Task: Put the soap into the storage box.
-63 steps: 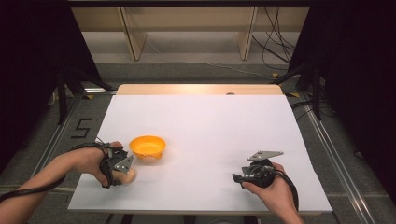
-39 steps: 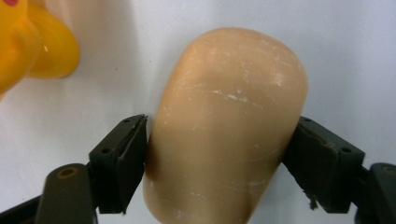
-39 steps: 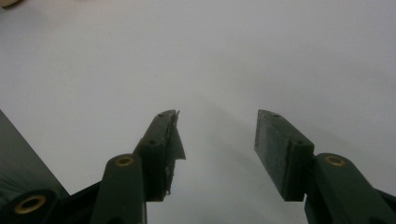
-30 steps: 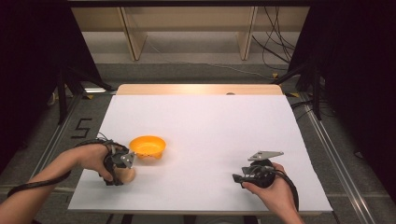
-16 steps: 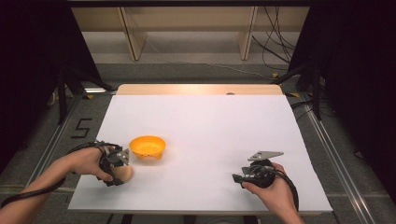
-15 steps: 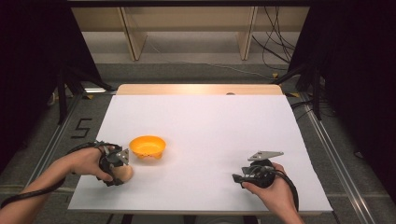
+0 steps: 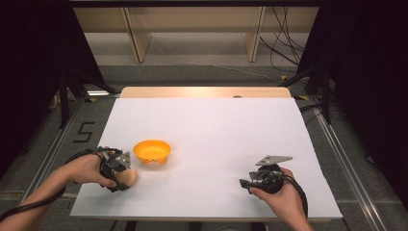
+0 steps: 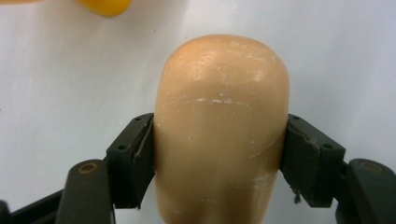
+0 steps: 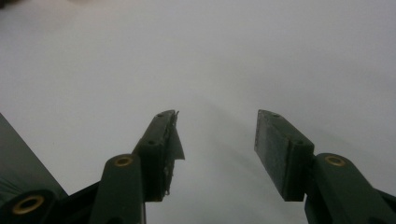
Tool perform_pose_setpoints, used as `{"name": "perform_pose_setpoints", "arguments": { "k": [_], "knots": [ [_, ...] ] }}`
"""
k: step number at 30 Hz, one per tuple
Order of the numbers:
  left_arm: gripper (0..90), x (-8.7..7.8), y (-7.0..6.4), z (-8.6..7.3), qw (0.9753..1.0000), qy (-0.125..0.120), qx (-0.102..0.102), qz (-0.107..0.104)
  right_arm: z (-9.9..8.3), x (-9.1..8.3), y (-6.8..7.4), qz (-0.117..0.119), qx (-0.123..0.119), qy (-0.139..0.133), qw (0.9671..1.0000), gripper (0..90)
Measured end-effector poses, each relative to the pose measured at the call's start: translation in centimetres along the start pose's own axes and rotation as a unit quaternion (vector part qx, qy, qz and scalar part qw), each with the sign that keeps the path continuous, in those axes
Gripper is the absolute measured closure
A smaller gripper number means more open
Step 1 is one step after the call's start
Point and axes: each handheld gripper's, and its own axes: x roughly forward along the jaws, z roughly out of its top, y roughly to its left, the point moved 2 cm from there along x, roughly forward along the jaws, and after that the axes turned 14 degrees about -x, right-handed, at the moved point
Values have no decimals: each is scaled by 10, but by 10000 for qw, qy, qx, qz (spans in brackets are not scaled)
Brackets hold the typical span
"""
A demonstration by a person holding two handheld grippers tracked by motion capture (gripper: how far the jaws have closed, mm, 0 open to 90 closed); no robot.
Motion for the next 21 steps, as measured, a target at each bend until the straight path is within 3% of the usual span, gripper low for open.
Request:
{"name": "perform_pose_setpoints", "arguments": {
  "k": [4, 15, 20, 21],
  "knots": [
    [318, -1, 1, -2, 10000, -67, -53, -11, 0, 0, 0, 110, 78, 65, 9999, 494],
    [319, -8, 2, -5, 9996, -268, -64, 31, 1, 1, 1, 19, 85, -30, 10000, 492],
    [319, -9, -1, -6, 9991, -381, -163, 30, 1, 1, 1, 24, 115, -33, 9999, 490],
    [319, -10, -1, -6, 9992, -361, -153, 24, 2, 0, 6, 88, 338, 48, 9994, 490]
  ]
}}
